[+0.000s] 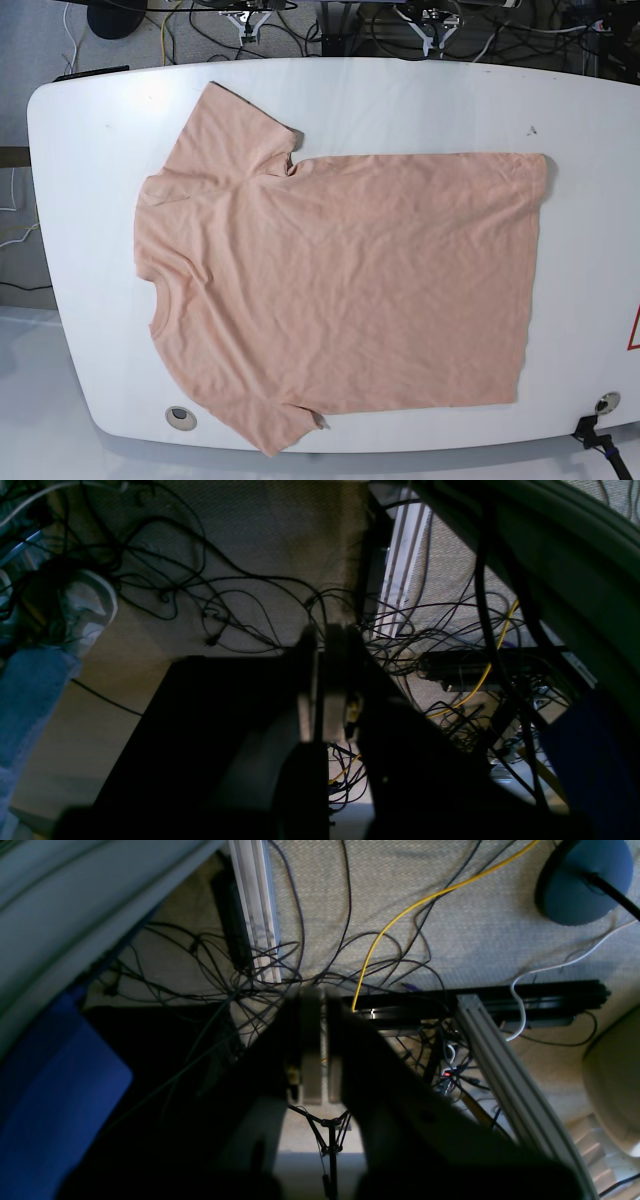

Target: Fold the T-shirt properly

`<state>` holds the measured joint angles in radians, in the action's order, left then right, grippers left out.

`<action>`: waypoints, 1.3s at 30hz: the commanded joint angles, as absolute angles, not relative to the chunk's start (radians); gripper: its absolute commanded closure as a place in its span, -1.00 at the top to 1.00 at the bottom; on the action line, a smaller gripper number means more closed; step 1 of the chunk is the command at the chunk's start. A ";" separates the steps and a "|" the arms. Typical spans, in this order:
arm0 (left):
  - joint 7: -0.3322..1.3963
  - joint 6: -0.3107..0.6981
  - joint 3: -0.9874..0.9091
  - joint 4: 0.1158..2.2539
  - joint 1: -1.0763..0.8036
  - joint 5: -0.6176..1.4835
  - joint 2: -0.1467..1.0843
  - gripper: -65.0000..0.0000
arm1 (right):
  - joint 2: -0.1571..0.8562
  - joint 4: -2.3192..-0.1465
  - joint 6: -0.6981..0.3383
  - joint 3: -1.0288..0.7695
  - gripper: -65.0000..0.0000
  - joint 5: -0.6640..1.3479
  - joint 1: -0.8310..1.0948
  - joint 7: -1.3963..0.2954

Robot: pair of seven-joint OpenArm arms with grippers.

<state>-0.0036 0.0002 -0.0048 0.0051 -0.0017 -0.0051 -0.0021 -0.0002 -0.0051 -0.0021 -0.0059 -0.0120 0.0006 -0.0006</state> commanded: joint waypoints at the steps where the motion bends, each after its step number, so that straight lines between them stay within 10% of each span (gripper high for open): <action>1: 0.003 -0.007 0.004 0.008 0.000 -0.004 -0.005 -1.00 | 0.002 -0.002 -0.028 -0.010 -0.97 -0.017 0.001 0.017; 39: 0.029 -0.010 0.015 0.006 -0.005 -0.009 -0.003 -1.00 | 0.003 -0.013 -0.048 -0.017 -0.99 -0.029 0.006 0.032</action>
